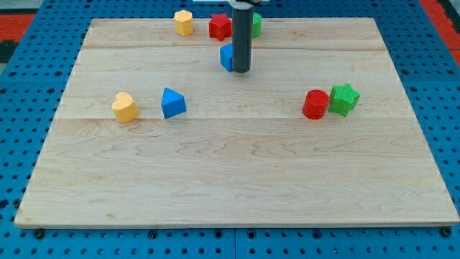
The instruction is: Slightly adjust the blue cube to the left
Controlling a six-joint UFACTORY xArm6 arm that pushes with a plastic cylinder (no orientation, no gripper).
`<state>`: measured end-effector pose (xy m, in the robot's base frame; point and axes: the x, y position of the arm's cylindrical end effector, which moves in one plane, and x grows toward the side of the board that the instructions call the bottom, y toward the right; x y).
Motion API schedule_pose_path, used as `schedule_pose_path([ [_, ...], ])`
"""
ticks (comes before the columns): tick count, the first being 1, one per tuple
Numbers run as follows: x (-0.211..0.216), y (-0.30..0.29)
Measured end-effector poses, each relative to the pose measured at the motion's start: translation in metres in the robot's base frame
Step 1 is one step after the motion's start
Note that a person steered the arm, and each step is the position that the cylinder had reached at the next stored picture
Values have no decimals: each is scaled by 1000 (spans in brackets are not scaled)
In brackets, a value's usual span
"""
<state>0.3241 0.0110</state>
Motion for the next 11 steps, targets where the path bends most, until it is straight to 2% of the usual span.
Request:
schedule_pose_path([
  [2,-1,-66],
  [3,51,-51],
  [4,58,12],
  [5,-14,51],
  [6,-38,21],
  [7,-39,4],
  [8,-38,20],
  [10,-38,3],
  [11,25,18],
])
